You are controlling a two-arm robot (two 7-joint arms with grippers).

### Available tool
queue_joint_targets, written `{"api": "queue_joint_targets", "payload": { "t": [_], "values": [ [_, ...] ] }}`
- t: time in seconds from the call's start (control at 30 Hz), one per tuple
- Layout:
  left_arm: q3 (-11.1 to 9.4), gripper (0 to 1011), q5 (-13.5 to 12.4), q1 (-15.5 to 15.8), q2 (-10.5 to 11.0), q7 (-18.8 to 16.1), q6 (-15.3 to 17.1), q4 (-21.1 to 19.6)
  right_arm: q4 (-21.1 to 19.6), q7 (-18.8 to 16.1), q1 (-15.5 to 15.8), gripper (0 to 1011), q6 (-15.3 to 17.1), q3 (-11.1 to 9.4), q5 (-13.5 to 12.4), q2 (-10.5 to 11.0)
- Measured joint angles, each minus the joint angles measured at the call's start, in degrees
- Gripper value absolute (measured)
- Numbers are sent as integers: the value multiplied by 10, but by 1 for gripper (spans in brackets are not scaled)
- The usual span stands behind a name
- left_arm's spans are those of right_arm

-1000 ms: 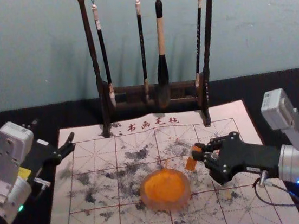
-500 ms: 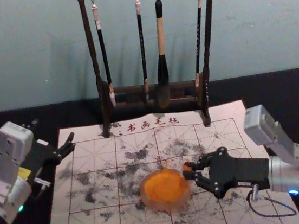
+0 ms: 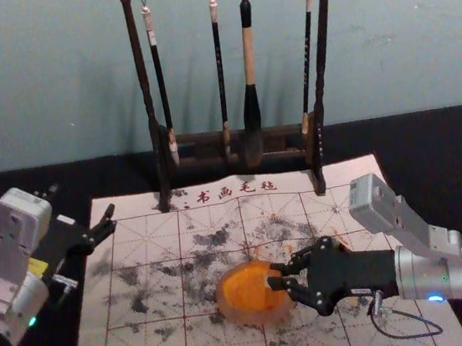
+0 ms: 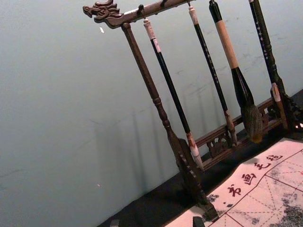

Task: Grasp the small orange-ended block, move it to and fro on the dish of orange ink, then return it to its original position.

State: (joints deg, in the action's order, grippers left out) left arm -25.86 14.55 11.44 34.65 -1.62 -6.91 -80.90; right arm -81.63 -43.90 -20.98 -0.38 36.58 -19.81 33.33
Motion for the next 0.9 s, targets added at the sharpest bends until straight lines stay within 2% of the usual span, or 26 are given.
{"api": "queue_joint_targets", "payload": {
  "t": [0.43,0.9],
  "values": [
    [0,1001,0,0,0,0,0,0,24,-3,-27,104,6,21,15,-19],
    [0,1001,0,0,0,0,0,0,45,2,-43,104,11,29,23,-35]
  ]
}}
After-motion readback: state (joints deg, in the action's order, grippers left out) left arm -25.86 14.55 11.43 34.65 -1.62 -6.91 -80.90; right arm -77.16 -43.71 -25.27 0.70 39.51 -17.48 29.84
